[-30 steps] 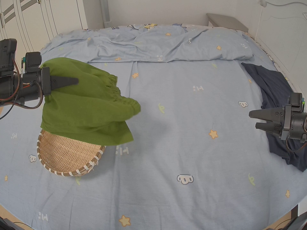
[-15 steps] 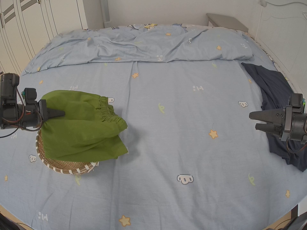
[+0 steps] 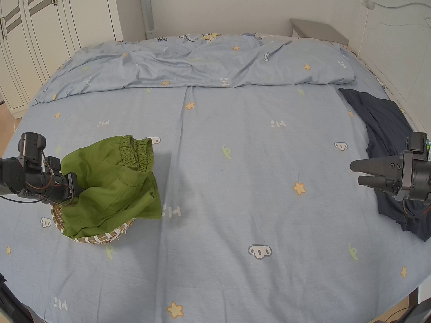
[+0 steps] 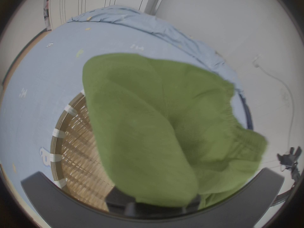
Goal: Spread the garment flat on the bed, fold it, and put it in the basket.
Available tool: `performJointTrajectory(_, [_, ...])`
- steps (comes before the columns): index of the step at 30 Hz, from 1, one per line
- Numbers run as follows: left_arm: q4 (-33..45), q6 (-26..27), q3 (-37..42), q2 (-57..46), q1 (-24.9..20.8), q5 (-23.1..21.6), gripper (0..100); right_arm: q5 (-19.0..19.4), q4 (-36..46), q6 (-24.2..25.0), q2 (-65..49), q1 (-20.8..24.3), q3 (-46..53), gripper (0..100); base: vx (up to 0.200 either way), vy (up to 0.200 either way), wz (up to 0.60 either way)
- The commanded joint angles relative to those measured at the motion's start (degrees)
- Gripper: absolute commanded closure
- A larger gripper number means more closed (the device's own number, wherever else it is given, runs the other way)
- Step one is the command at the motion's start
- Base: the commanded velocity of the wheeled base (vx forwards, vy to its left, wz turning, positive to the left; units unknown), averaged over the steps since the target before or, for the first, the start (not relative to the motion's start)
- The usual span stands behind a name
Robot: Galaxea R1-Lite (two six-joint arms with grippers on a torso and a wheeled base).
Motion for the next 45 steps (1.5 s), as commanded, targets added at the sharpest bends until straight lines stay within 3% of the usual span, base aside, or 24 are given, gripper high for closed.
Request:
performJointTrajectory(1, [-0.15,2.66,-1.17,9.87,-2.54,6.93,100,0.03,0.03,0.01,-0.37,0.20,0.01,0,0.000,0.000,0.00])
performJointTrajectory(5, [-0.58,2.84,-1.43,12.07,-4.38,9.31,100,0.03,0.03,0.01,-0.37,0.20,0.01,0,0.000,0.000,0.00])
performJointTrajectory(15, [-0.85,2.49,-0.38,7.85,-4.82,9.39,100,0.03,0.03,0.01,-0.37,0.11,0.01,0,0.000,0.000,0.00])
performJointTrajectory(16, [-0.85,2.49,-0.11,6.80,-4.82,9.39,0,0.03,0.03,0.01,-0.37,0.11,0.01,0,0.000,0.000,0.00])
performJointTrajectory(27, [2.05,3.10,2.35,-10.08,-4.73,9.48,0,0.03,0.03,0.01,-0.37,0.20,0.01,0,0.000,0.000,0.00])
performJointTrajectory(36, [3.63,4.24,2.44,-16.23,-5.53,9.57,0,-0.06,0.03,-0.35,-1.60,0.20,-0.17,0,0.000,0.000,0.00])
performJointTrajectory(39, [3.63,3.98,3.40,-21.77,-7.72,9.39,0,-0.32,0.03,-0.70,-7.14,0.63,-0.34,0,0.000,0.000,0.00])
performJointTrajectory(42, [3.37,3.80,8.85,-32.58,-14.23,9.57,0,-0.32,3.11,-2.98,-19.53,5.12,1.15,0,0.000,0.000,0.00])
performJointTrajectory(45, [3.19,3.89,15.97,-44.27,-20.91,12.21,0,-0.68,7.85,-8.08,-25.95,4.77,4.32,0,0.000,0.000,0.00])
